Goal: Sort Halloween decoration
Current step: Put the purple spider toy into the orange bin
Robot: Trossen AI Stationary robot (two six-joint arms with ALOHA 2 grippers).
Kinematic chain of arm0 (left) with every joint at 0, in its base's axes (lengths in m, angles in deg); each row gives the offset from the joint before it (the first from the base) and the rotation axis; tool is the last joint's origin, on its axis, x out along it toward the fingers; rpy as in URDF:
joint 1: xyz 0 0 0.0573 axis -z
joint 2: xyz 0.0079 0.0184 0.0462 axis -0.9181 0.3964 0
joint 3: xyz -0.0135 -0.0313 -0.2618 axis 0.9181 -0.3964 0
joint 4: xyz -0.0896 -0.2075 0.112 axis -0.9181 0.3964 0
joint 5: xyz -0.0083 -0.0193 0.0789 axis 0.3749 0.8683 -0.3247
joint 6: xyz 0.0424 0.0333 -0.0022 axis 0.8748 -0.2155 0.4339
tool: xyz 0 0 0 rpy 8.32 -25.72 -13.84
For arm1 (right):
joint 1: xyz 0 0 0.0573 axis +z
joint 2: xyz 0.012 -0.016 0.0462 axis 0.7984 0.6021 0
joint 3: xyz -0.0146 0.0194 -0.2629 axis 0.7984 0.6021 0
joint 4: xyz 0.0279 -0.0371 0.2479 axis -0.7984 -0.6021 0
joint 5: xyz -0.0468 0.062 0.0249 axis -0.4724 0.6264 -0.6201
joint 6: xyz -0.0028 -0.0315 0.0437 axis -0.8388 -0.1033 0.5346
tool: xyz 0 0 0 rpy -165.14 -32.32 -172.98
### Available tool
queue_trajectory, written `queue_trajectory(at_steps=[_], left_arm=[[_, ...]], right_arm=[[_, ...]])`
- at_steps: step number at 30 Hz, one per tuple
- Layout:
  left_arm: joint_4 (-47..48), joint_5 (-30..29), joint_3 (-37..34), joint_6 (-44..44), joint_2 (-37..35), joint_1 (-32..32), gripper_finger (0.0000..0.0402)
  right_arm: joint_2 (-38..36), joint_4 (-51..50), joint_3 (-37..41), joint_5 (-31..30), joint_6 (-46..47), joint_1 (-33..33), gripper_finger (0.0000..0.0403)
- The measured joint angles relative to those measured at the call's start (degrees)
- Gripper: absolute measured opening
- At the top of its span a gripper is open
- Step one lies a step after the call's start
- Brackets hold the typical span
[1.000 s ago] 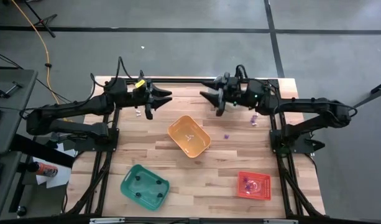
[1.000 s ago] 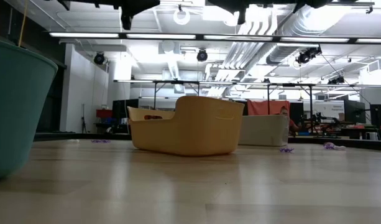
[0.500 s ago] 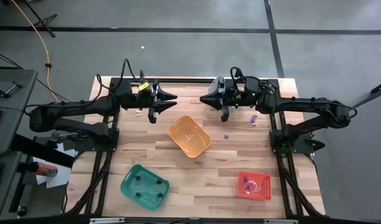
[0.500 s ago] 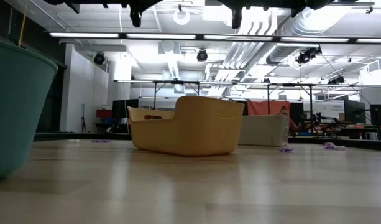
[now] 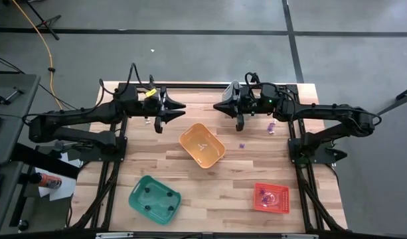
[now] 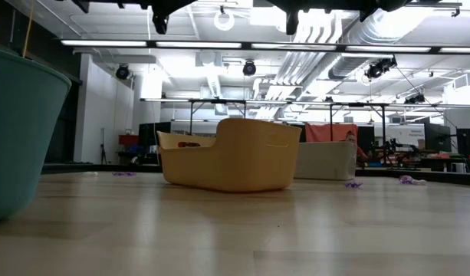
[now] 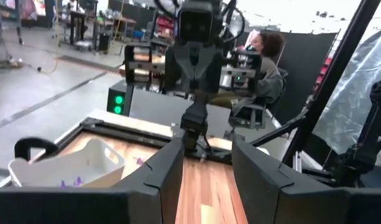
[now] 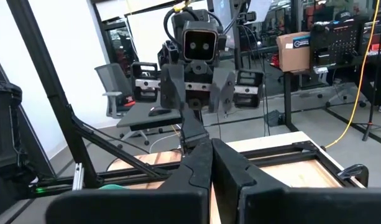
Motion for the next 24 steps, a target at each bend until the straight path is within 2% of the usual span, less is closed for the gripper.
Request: queue_trajectory(at_steps=[3,5,8,11,14,17,21,24], left_arm=[[2.1,-0.9,0.0,-1.1,0.0,-0.1,0.0126],[6.7,-5.3,0.0,-5.0,0.0,-1.3,0.0126],[19.8,-11.3,2.2,-8.0,1.0,-6.4,0.0126],[34.3,-11.8,7.4,-7.9,3.7,-14.4,0.0126],[46.4,-12.0,11.6,-5.6,8.8,-22.1,0.0126],[54.9,-11.5,13.3,-1.5,14.7,-26.9,0.0126],[62.8,-11.1,13.3,5.4,23.4,-29.0,0.0126],[64.6,-10.9,13.3,8.6,29.6,-29.1,0.0126]], right_arm=[[0.0,0.0,0.0,0.0,0.0,0.0,0.0001],[0.0,0.0,0.0,-0.1,0.0,0.0,0.0],[0.0,0.0,0.0,-0.9,0.0,-0.1,0.0],[0.0,-0.3,0.0,-1.5,0.1,-0.4,0.0],[0.0,-1.7,0.0,-1.6,0.3,-0.8,0.0],[0.0,-3.4,0.0,-1.6,0.4,-0.9,0.0],[0.0,-5.2,0.0,-1.6,1.7,-0.9,0.0],[0.0,-6.2,0.0,-1.6,3.0,-0.9,0.0]])
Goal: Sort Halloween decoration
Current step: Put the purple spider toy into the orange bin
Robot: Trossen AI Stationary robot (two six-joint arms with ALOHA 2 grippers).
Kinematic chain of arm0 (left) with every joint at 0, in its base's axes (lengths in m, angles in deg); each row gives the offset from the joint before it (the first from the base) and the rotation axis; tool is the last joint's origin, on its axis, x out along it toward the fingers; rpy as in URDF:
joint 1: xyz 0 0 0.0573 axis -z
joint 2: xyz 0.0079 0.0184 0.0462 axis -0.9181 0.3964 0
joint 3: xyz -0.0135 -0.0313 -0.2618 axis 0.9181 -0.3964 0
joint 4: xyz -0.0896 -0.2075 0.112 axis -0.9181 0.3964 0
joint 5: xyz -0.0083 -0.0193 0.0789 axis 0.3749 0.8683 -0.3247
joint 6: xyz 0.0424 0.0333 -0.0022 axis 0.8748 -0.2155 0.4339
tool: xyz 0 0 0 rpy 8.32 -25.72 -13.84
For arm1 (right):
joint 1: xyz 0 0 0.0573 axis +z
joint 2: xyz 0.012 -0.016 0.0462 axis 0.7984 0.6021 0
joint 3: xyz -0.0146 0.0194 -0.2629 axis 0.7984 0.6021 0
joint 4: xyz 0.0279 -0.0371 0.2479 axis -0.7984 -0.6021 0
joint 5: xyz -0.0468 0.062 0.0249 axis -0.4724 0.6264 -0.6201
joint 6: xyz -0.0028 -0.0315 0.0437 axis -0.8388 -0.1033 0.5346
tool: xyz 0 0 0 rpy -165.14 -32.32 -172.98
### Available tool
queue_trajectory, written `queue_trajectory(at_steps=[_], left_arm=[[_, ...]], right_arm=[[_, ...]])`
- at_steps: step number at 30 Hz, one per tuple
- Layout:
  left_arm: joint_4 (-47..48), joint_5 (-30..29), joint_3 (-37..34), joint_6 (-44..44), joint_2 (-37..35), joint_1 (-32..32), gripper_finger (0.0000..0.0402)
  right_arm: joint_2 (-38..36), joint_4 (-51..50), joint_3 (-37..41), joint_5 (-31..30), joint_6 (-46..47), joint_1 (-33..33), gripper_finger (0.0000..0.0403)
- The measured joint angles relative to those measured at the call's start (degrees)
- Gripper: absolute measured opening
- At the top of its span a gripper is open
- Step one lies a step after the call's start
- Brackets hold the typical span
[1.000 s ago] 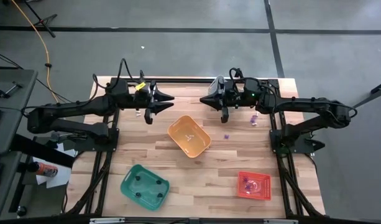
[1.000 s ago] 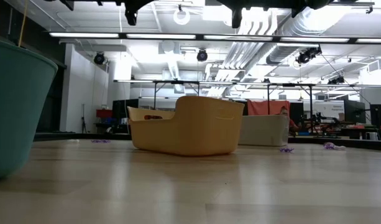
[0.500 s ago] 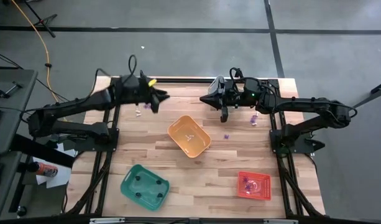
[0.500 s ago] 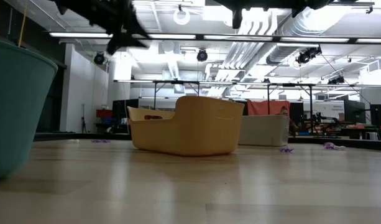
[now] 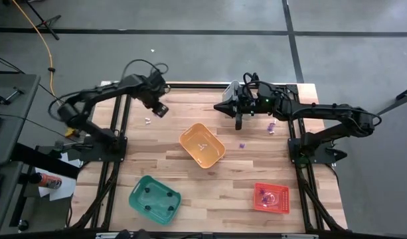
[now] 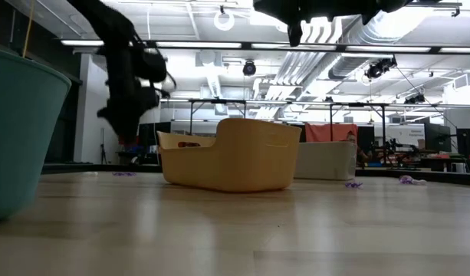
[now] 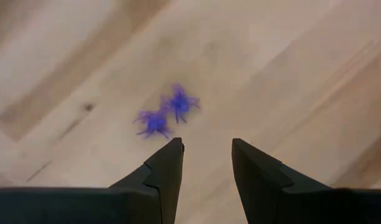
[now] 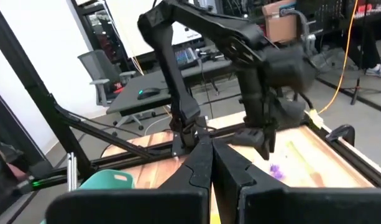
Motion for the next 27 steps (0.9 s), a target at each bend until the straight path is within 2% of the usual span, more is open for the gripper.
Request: queue_trajectory(at_steps=[5,11,15,22,25,27], left_arm=[[-2.5,0.0,0.0,6.2,7.3,0.0,0.0126],[-5.2,-1.9,0.0,13.6,12.0,0.0,0.0126],[-7.5,-4.9,0.1,15.3,13.7,0.0,0.0126],[-9.1,-4.1,0.3,15.5,15.7,0.0,0.0125],[-8.8,-4.1,0.4,15.5,16.4,0.0,0.0106],[-8.8,-4.1,0.3,15.5,16.4,0.1,0.0074]], right_arm=[[0.0,-0.2,0.0,0.0,0.0,0.0,0.0],[0.0,-0.7,0.0,0.0,1.5,0.0,0.0],[0.0,-1.1,0.0,0.0,2.2,0.0,0.0],[0.0,-1.2,0.0,0.0,2.2,0.0,0.0],[0.0,-1.2,0.0,0.0,2.2,0.0,0.0],[0.0,-1.3,0.0,0.0,2.2,0.0,0.0]])
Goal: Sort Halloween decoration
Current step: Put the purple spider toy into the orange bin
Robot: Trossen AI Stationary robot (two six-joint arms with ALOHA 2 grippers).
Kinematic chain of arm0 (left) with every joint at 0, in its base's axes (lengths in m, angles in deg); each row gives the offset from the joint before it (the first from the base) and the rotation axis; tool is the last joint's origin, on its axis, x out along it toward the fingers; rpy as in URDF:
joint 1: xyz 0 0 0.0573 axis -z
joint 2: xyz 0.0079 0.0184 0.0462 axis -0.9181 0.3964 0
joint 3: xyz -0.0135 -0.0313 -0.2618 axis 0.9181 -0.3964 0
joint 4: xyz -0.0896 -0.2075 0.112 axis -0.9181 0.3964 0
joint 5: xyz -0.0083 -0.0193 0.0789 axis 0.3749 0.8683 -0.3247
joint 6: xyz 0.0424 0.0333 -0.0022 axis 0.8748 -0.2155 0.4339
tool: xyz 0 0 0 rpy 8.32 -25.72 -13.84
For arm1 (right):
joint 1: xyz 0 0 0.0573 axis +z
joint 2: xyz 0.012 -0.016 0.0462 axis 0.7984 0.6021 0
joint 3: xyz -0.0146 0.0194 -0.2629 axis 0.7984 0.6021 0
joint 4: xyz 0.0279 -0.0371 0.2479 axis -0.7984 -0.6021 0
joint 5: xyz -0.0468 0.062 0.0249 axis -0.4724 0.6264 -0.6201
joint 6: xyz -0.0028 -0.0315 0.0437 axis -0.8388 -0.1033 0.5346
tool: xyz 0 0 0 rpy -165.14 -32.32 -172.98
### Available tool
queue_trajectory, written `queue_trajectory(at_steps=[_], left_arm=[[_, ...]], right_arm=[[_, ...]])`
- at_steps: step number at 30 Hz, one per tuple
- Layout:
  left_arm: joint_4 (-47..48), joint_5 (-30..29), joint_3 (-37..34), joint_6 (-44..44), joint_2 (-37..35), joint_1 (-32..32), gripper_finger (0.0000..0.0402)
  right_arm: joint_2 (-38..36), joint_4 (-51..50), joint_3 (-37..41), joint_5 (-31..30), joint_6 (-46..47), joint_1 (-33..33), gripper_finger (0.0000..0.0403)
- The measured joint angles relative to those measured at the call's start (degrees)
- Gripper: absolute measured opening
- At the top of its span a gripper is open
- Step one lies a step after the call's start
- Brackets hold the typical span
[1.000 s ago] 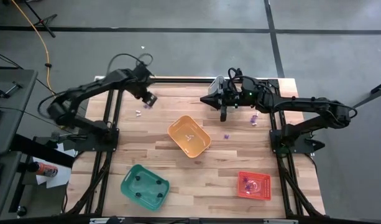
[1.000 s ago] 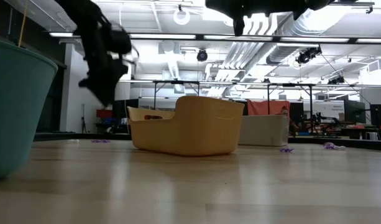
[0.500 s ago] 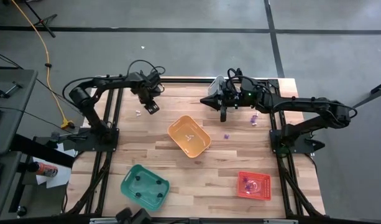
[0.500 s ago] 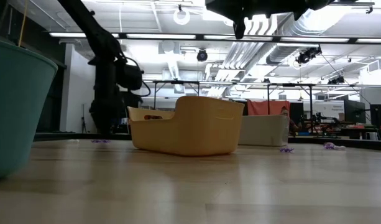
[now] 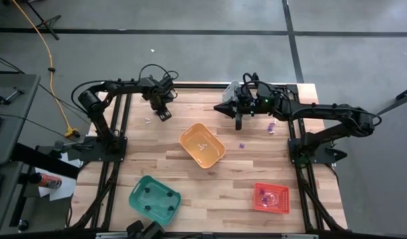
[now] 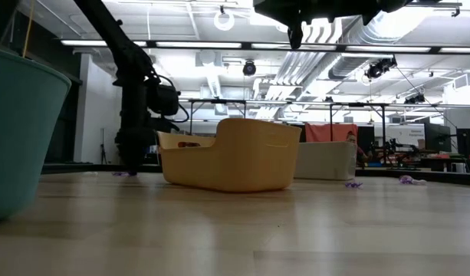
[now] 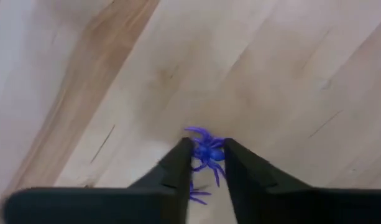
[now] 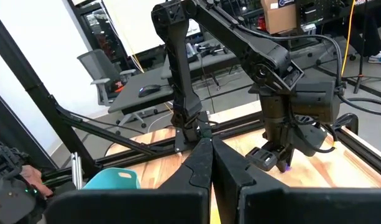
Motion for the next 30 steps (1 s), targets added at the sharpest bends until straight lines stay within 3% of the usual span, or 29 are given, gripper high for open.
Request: queue_trajectory(at_steps=[3,9,14,20,25,30], left_arm=[[0.1,0.1,-0.1,-0.1,-0.6,0.1,0.0016],[1.9,2.1,-0.5,1.4,-6.7,-0.3,0.0003],[-1.2,11.5,-0.4,-0.2,-18.5,0.0,0.0001],[-16.2,21.3,-0.4,-5.2,-34.0,6.3,0.0001],[-30.9,20.7,-0.3,-12.0,-40.7,15.5,0.0001],[-36.3,13.8,-0.3,-13.4,-41.1,24.3,0.0]], right_arm=[[0.0,0.0,0.0,0.0,0.0,0.0,0.0],[0.0,-0.2,0.0,0.0,-0.2,0.0,0.0],[0.0,-0.2,0.0,0.0,-1.6,0.0,0.0],[0.0,1.8,0.0,0.0,-2.2,0.4,0.0],[0.0,5.2,0.0,-1.1,-2.2,1.6,0.0],[0.0,9.2,0.0,-6.0,-4.8,4.1,0.0]])
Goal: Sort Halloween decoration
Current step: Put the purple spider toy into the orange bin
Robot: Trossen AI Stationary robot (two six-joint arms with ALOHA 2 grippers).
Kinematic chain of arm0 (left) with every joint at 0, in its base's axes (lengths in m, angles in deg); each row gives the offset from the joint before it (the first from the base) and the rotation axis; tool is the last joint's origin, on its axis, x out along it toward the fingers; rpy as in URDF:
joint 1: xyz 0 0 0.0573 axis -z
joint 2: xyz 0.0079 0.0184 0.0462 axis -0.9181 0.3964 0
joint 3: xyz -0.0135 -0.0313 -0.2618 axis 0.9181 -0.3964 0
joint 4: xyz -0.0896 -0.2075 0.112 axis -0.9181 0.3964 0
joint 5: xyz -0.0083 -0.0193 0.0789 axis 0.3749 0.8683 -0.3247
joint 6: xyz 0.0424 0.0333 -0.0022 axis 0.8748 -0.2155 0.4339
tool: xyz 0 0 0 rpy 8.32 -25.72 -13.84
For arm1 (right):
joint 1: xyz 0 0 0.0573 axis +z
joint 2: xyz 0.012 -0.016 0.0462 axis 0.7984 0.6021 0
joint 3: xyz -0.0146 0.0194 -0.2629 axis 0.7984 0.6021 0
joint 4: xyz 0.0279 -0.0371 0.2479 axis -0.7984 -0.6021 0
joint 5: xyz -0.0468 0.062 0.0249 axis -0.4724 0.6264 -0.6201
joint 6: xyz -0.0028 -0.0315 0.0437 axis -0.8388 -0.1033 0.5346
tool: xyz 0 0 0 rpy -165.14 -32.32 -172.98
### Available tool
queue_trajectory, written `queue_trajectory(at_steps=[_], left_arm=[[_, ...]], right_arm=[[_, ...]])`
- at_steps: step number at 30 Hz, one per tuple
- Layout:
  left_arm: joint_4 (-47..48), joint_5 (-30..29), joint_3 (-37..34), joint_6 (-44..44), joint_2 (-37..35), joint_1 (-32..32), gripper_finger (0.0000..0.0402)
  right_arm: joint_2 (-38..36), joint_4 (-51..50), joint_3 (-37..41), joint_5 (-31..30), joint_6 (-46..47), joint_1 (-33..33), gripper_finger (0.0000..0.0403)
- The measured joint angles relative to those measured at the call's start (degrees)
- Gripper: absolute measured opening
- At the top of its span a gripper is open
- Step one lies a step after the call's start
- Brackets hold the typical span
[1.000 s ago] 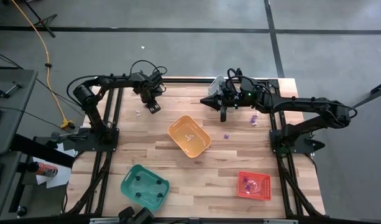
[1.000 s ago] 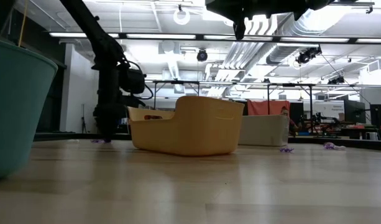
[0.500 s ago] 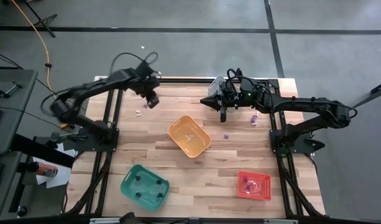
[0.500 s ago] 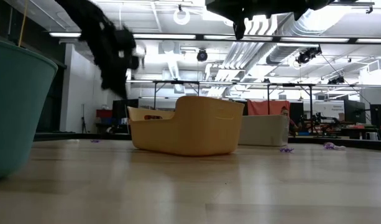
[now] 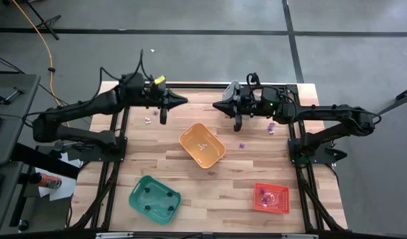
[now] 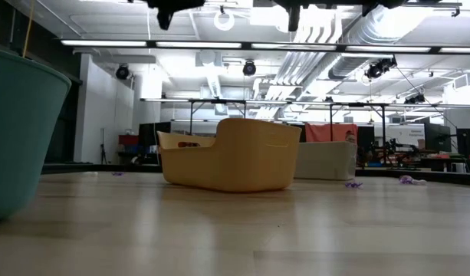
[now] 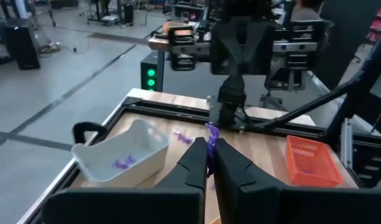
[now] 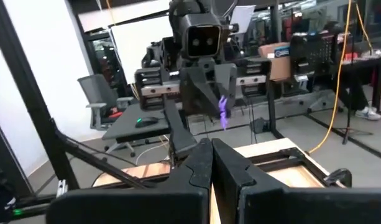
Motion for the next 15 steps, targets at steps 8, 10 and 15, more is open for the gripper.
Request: queue_trajectory(at_steps=[8,10,15], left_arm=[[-3.1,-5.7,0.0,0.0,1.5,4.2,0.0],[-3.5,-5.7,0.0,-0.3,1.5,4.2,0.0],[-3.8,-5.7,0.0,-0.7,1.6,4.2,0.0]], right_arm=[[0.0,-0.4,0.0,-0.1,-1.4,1.3,0.0],[0.0,-0.4,0.0,-0.1,-1.4,1.3,0.0],[0.0,-0.5,0.0,-2.4,-0.8,1.3,0.0]])
